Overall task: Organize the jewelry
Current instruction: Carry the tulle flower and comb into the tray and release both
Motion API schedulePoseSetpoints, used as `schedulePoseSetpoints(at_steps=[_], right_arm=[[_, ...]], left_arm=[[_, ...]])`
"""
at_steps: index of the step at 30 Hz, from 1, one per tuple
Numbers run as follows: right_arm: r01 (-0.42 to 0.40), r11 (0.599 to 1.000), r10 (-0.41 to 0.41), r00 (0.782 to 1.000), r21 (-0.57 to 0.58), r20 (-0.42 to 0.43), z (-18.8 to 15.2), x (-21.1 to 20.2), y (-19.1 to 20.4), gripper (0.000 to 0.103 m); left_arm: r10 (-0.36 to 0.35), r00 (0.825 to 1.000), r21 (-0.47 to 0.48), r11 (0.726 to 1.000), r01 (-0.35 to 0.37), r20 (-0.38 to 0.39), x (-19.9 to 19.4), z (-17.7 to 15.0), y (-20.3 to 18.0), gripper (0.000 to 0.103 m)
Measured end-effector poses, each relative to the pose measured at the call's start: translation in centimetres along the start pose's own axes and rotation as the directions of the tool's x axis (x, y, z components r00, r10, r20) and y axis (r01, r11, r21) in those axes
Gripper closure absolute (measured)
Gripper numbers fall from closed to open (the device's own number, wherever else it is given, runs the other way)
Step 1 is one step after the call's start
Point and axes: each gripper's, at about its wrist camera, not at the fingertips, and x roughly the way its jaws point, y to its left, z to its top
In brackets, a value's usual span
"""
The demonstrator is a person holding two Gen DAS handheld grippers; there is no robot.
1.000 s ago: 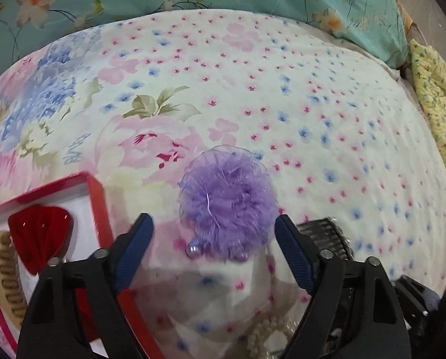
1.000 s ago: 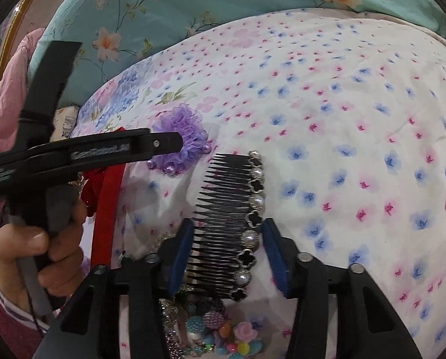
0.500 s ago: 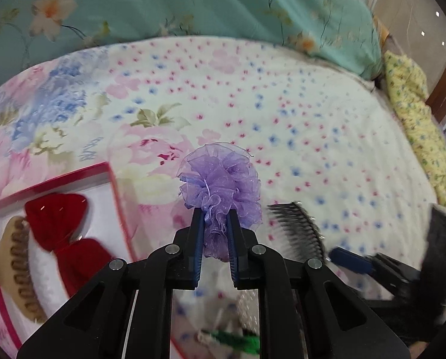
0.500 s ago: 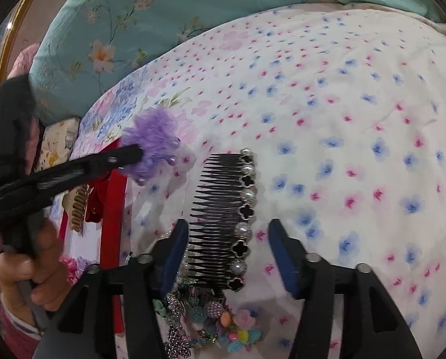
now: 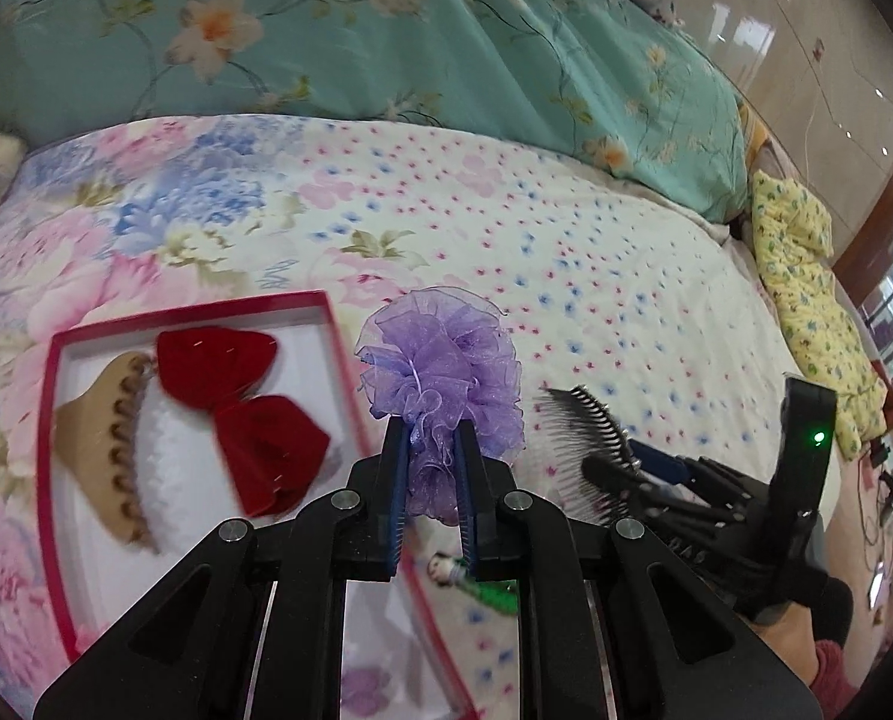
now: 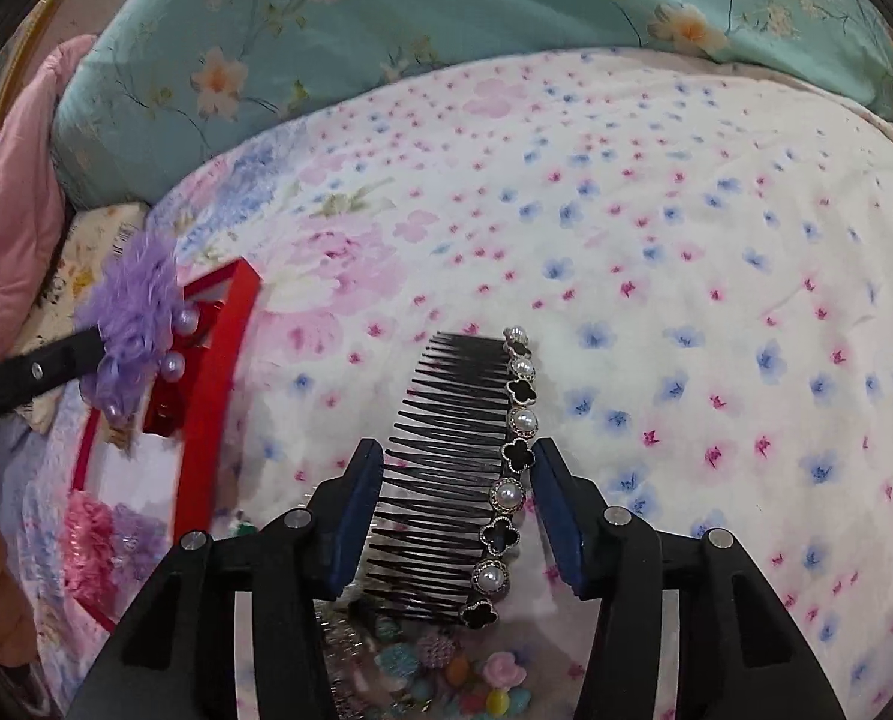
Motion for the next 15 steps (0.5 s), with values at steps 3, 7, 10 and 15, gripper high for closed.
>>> schedulePoseSetpoints(at_steps=[3, 7, 10, 15], right_arm=[[-0.021, 1.000, 0.021, 0.999, -0.010, 0.024, 0.3, -1.1, 0.9, 0.052], [-0.055, 0.998, 0.056, 0.998, -0.017, 0.042, 0.6, -1.9, 2.2, 0.052], [-0.100, 0.995, 0.102, 0.994, -0.026, 0.050, 0.5, -2.5, 3.6, 0.052], [-0.165, 0.985, 0.168, 0.984, -0.048, 0.056, 0.6, -2.8, 6.1, 0.052]], left_arm=[[0.009, 1.000, -0.027, 1.000, -0.009, 0.011, -1.2, -0.7, 1.2, 0.090], [0.030, 0.999, -0.071, 0.997, -0.028, 0.023, -3.1, -2.1, 3.2, 0.090], [0.045, 0.999, -0.110, 0.993, -0.042, 0.027, -4.3, -3.4, 4.9, 0.090], [0.072, 0.997, -0.156, 0.985, -0.067, 0.027, -6.0, -5.2, 7.3, 0.090]])
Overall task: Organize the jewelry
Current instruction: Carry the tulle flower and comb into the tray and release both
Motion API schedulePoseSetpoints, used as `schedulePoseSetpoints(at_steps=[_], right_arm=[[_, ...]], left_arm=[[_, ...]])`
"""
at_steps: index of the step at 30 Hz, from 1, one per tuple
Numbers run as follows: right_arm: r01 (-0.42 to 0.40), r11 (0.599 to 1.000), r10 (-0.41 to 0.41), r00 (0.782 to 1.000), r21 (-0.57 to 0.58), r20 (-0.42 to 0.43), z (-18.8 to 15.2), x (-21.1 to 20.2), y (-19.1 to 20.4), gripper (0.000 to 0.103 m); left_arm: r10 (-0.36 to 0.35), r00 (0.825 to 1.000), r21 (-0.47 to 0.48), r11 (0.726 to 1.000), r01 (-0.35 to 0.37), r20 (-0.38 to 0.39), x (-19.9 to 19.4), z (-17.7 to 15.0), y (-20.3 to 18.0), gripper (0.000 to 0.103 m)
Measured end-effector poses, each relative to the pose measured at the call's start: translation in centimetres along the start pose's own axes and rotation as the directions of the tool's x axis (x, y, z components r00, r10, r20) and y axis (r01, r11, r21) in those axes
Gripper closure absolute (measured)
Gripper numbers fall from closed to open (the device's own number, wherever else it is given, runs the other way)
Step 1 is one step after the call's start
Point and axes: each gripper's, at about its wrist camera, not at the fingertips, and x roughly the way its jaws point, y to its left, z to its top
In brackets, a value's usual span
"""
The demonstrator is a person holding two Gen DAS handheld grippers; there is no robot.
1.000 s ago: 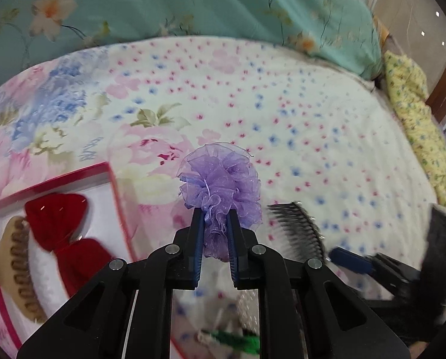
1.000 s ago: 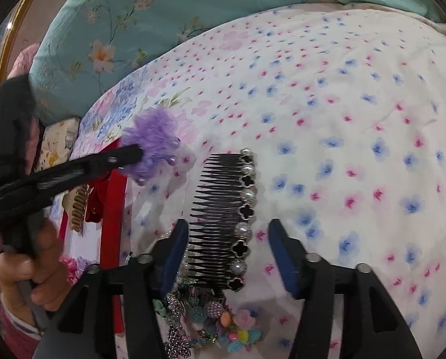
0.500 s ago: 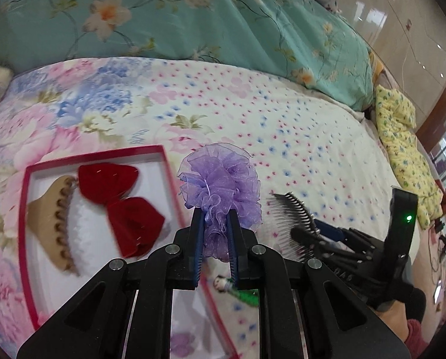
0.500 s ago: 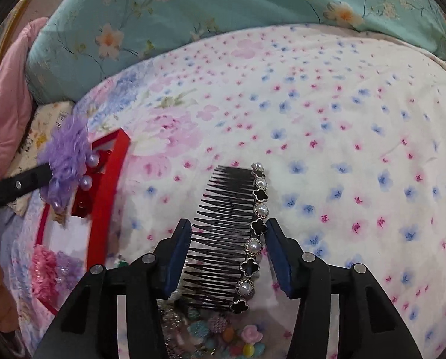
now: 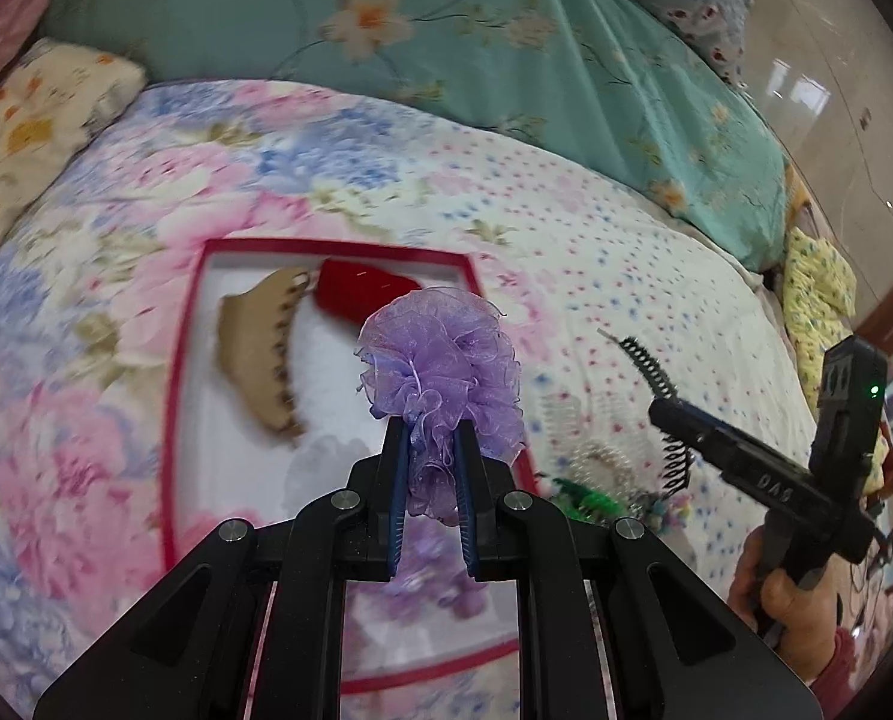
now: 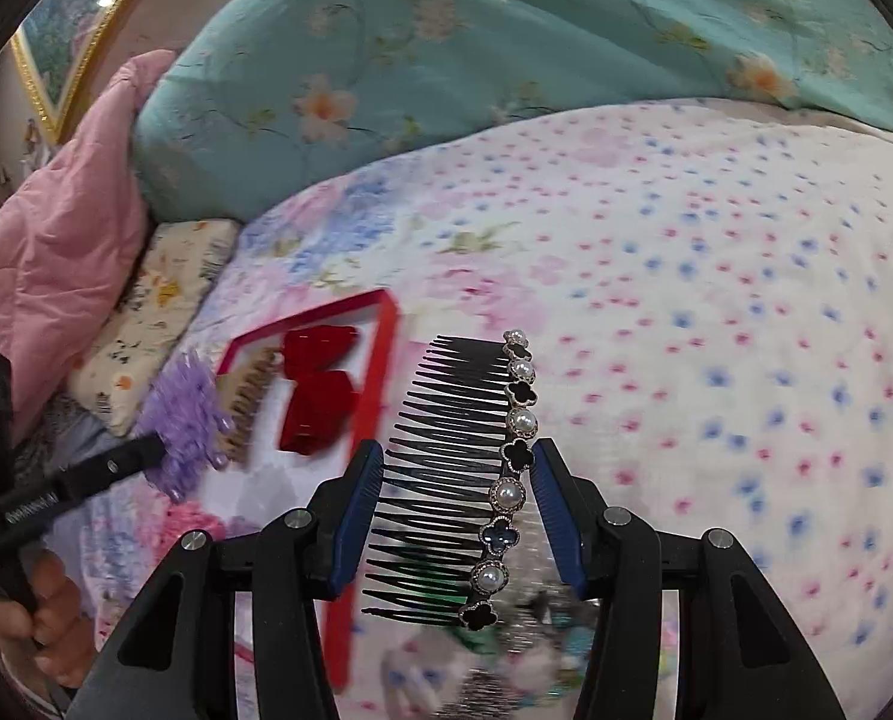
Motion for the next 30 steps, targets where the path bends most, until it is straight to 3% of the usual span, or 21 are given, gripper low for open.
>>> schedulePoseSetpoints(at_steps=[14, 30], right_arm=[[-0.090, 0.993, 0.089, 0.996, -0.076, -0.022, 0.1, 1.9, 6.0, 0.052], [-0.124, 0.983, 0.116, 0.991, -0.135, -0.067, 0.6, 7.1, 10.2, 0.052]], left_arm=[[0.048, 0.999, -0.092, 0.995, -0.046, 0.016, -1.7, -1.3, 4.9, 0.091], [0.098, 0.995, -0.177, 0.979, -0.100, -0.020, 0.7, -1.7, 8.6, 0.091]])
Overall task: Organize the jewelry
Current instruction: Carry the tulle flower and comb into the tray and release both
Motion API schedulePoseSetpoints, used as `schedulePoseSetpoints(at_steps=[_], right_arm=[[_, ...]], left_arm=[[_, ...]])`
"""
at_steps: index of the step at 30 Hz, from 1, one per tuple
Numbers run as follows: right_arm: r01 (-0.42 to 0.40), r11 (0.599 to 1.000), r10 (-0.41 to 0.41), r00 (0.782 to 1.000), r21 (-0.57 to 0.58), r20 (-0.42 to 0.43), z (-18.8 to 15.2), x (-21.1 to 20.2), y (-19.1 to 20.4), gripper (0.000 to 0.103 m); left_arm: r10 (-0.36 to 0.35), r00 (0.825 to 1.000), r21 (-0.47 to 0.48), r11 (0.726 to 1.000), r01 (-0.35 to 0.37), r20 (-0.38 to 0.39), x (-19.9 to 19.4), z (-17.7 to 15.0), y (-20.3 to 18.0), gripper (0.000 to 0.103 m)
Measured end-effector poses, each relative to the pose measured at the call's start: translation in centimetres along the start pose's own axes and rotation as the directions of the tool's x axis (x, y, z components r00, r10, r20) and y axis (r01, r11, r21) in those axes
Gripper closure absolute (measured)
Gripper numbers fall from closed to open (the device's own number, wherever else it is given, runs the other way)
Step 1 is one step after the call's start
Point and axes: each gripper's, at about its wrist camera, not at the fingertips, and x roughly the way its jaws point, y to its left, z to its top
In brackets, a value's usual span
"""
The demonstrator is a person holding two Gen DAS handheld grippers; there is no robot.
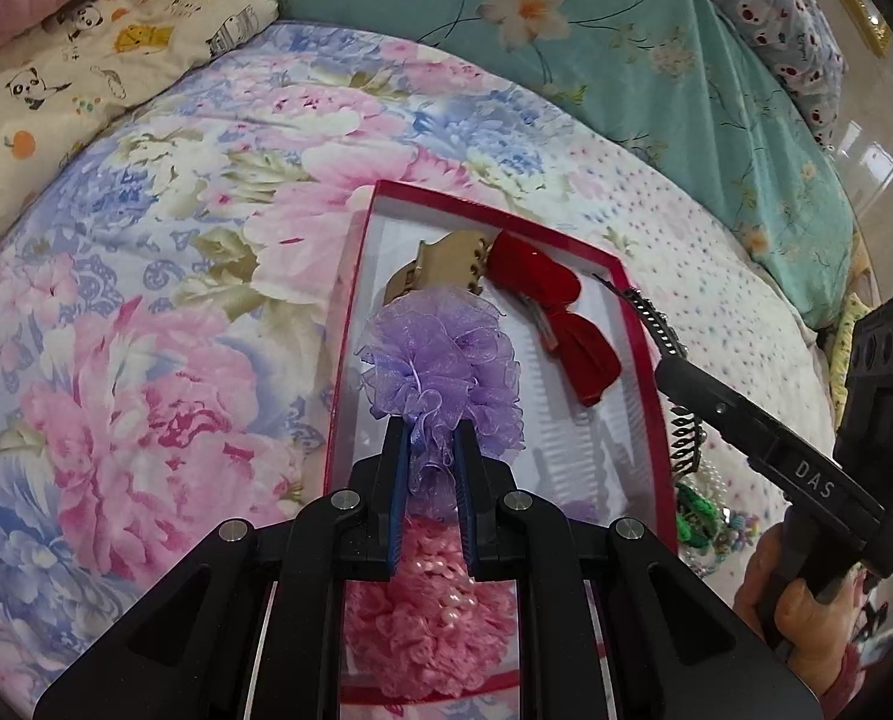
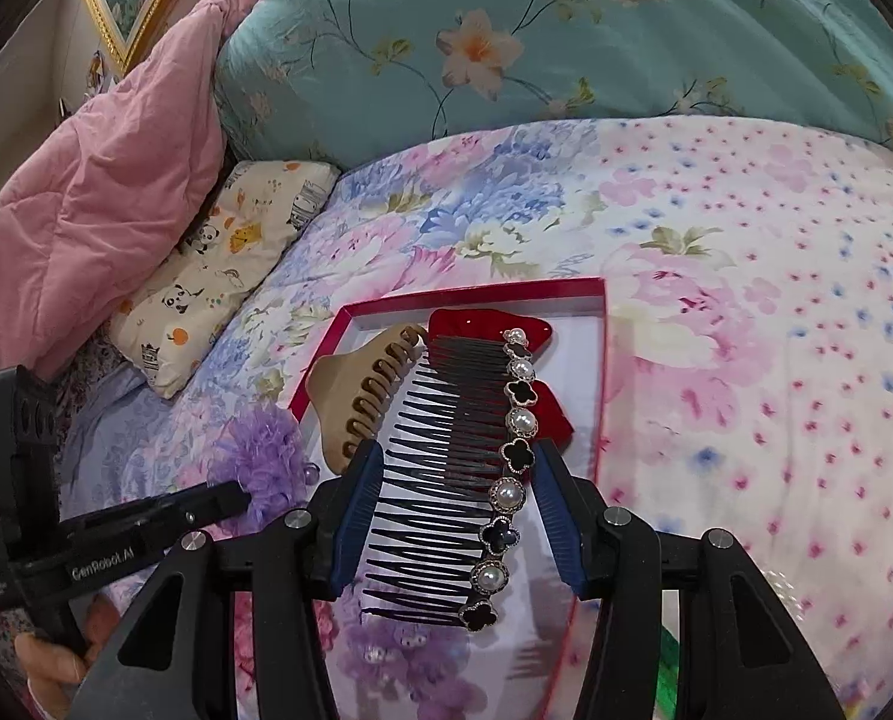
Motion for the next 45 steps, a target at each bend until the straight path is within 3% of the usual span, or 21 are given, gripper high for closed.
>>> schedulePoseSetpoints(at_steps=[18, 27, 29, 31, 34, 45], right_arm=[[0.023, 1.000, -0.022, 0.996, 0.002, -0.083, -0.4, 4.7, -1.1, 0.051], [0.009, 1.000, -0.008, 0.995, 0.008, -0.099, -0.2, 5.1, -1.2, 0.049], [0.006, 1.000, -0.004, 0.995, 0.010, -0.102, -0.2, 5.1, -1.2, 0.048], [-0.003, 1.000, 0.005, 0.994, 0.019, -0.105, -0.1, 5.0, -1.3, 0.048], [-0.002, 1.000, 0.004, 0.995, 0.024, -0.100, -0.1, 4.7, -1.5, 0.048], [-0.038, 0.998, 0.041, 0.999, 0.059, -0.037, 0.2, 0.5, -1.7, 0.046]], left_arm=[[0.029, 0.999, -0.032, 0.999, -0.031, -0.042, 3.2, 0.4, 1.1, 0.089], [0.031, 0.998, -0.021, 0.999, -0.033, -0.052, 3.4, 0.3, 0.8, 0.078], [0.031, 0.998, -0.014, 0.999, -0.032, -0.053, 3.4, 0.3, 0.6, 0.073], [0.042, 0.998, -0.005, 0.999, -0.043, -0.048, 3.2, 0.2, 0.4, 0.059], [0.036, 0.998, -0.007, 0.999, -0.036, -0.046, 2.8, 0.1, 0.3, 0.053], [0.033, 0.999, 0.017, 0.999, -0.032, -0.027, 1.2, -0.5, -0.7, 0.049]])
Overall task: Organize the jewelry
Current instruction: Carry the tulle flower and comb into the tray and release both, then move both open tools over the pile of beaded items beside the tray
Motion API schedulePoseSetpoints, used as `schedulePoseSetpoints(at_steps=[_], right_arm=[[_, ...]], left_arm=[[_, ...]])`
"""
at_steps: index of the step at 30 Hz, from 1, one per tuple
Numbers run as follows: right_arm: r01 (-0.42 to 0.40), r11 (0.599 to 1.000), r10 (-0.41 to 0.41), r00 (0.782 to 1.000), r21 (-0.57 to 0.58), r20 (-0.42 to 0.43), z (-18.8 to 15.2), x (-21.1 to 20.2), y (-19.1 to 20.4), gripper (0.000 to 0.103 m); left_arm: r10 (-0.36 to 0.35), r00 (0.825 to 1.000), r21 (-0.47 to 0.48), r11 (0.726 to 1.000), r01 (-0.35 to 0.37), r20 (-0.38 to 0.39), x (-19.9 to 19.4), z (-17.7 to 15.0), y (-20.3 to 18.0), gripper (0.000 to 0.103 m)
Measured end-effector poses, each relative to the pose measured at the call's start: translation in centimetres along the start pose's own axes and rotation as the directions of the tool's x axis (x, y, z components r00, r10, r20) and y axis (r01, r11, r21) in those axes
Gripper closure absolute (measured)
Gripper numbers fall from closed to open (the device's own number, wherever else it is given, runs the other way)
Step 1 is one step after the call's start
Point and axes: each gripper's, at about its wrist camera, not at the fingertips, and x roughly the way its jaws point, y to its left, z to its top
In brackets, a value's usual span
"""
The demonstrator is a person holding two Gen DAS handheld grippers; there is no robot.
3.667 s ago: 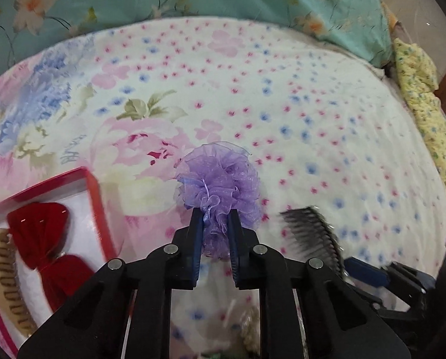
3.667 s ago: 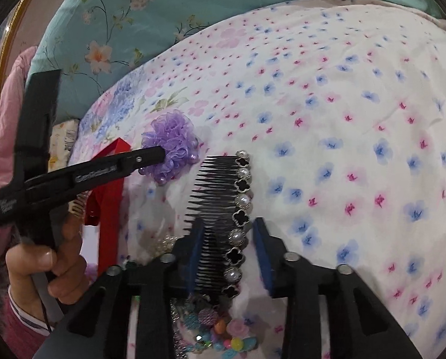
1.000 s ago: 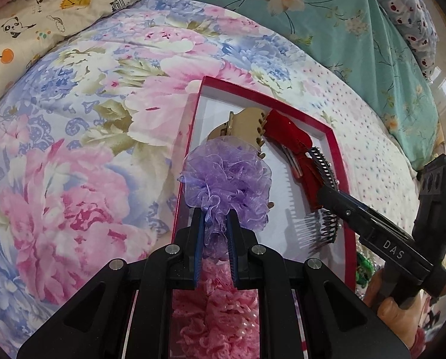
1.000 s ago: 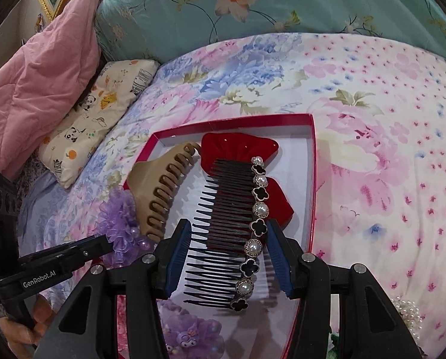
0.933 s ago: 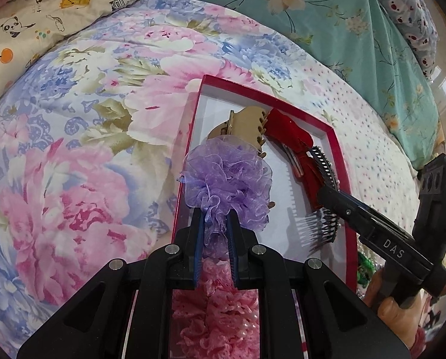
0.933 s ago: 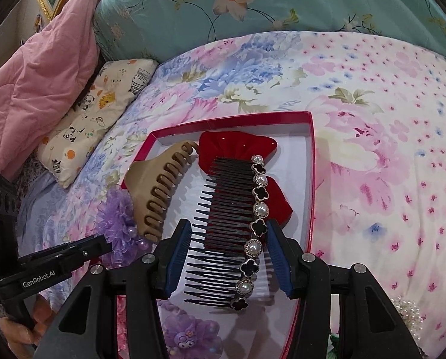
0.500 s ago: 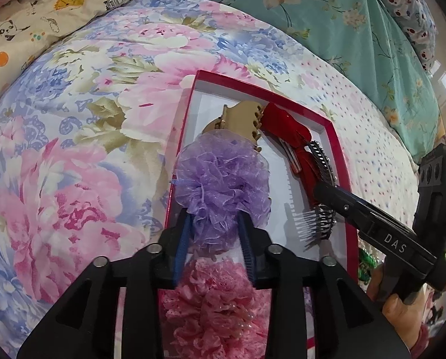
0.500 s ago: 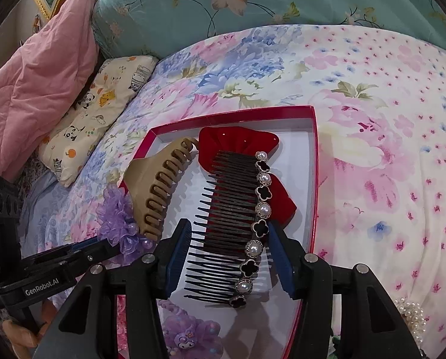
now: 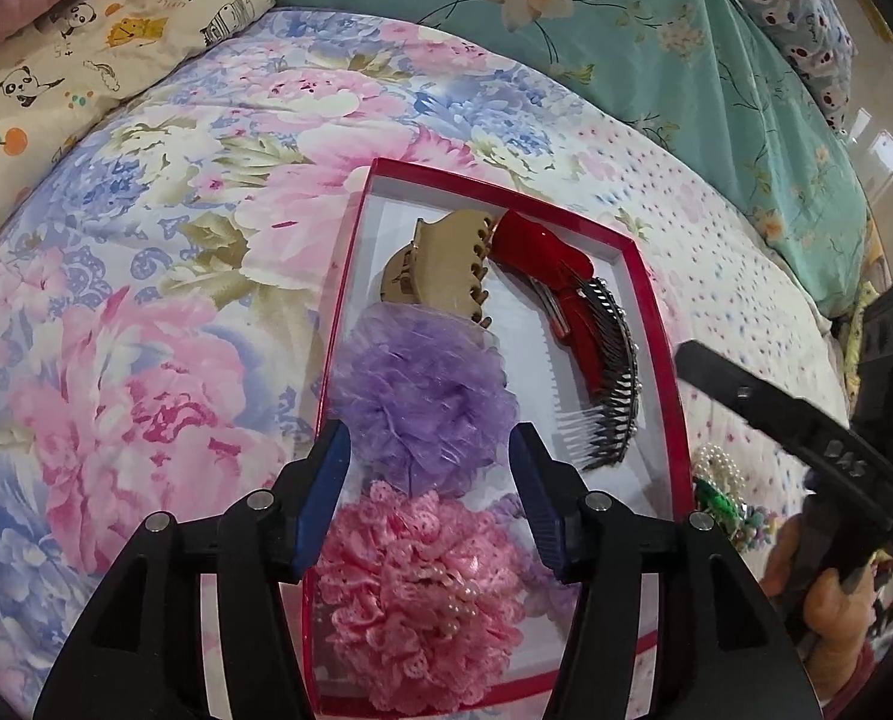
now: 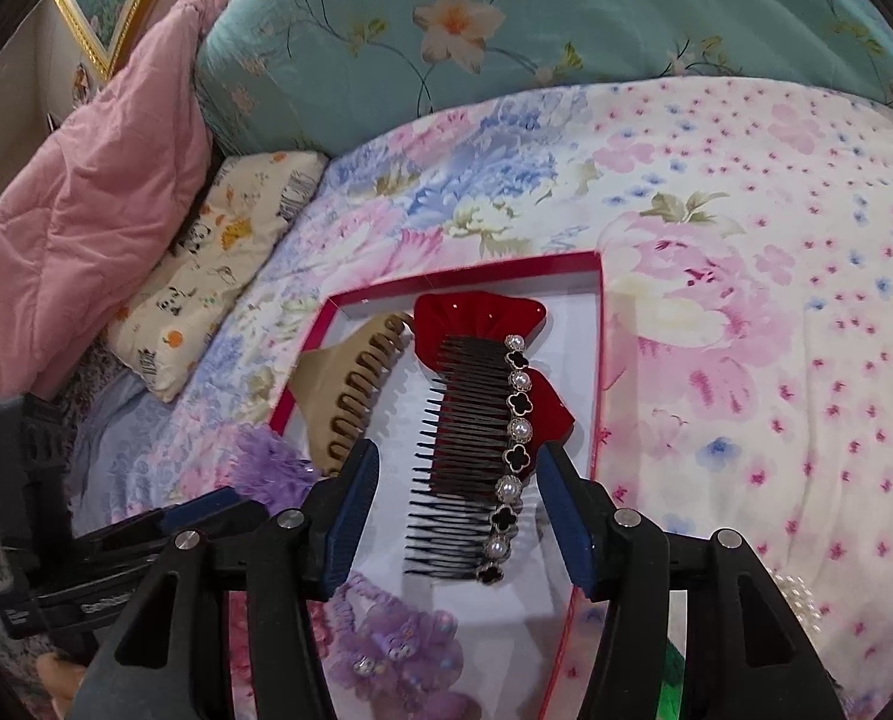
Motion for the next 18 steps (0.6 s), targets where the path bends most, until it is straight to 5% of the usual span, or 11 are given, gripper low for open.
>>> schedulePoseSetpoints(at_steps=[10, 18], right_arm=[[0.028, 0.995, -0.034, 0.998, 0.092, 0.061, -2.7, -7.1, -4.2, 0.039], [0.130, 0.975, -0.148, 0.985, 0.178, 0.093, -5.8, -12.8, -9.4, 0.038]], left_arm=[[-0.044, 0.999, 0.014, 0.999, 0.044, 0.008, -1.9, -1.5, -1.5, 0.049], [-0.127, 0.991, 0.119, 0.984, 0.130, -0.032, -2.8, -4.0, -7.4, 0.049]])
